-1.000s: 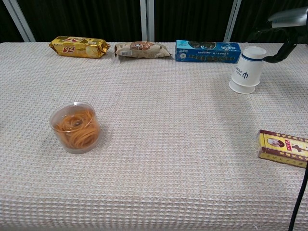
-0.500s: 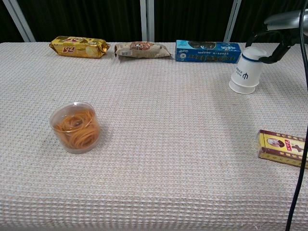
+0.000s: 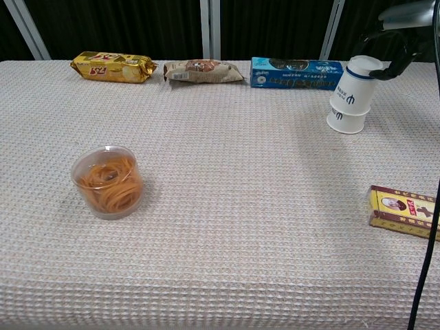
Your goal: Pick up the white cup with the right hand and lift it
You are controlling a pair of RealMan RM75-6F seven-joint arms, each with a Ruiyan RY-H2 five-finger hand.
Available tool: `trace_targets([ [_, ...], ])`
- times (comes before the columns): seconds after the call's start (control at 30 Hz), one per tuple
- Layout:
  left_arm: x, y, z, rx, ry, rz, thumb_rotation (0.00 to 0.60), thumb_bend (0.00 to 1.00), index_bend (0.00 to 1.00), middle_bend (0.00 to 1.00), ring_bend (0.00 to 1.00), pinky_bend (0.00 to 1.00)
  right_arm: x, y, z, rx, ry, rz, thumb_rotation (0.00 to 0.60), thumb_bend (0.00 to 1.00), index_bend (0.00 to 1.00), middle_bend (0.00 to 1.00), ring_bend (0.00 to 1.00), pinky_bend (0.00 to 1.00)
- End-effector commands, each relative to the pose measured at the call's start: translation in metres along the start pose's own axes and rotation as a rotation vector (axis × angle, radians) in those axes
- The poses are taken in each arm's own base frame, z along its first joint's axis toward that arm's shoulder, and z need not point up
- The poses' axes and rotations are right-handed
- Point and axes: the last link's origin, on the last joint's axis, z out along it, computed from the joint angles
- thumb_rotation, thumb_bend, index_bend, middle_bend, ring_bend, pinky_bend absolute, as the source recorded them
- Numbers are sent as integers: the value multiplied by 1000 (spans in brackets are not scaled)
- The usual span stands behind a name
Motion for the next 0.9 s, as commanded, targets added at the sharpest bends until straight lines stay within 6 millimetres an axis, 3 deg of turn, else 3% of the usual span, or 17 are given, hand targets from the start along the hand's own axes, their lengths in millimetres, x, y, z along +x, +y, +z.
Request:
trace_targets([
  [0.03,0,0,0,-2,0,0,600,37,212,225,188,170,17,-2,-13,24,49,7,600,397,304,147,0,76],
  [0.3,1,4,1,-12,3,-2,600,37,212,225,188,170,50,-21,-52,146,146,40,600,398,304,154,0,74],
  [0.4,1,5,2,-17,4,-4,600,37,213,224,188,170,51,-25,-54,164,143,37,600,397,304,154,0,75],
  [0.6,-1,5,1,-15,-1,-8,600,36,213,225,188,170,33,-32,-30,154,94,15,600,397,304,153,0,73],
  [0.9,-6,0,0,1,-19,-16,600,37,212,225,188,170,-12,-52,12,157,34,-5,600,396,304,153,0,51],
])
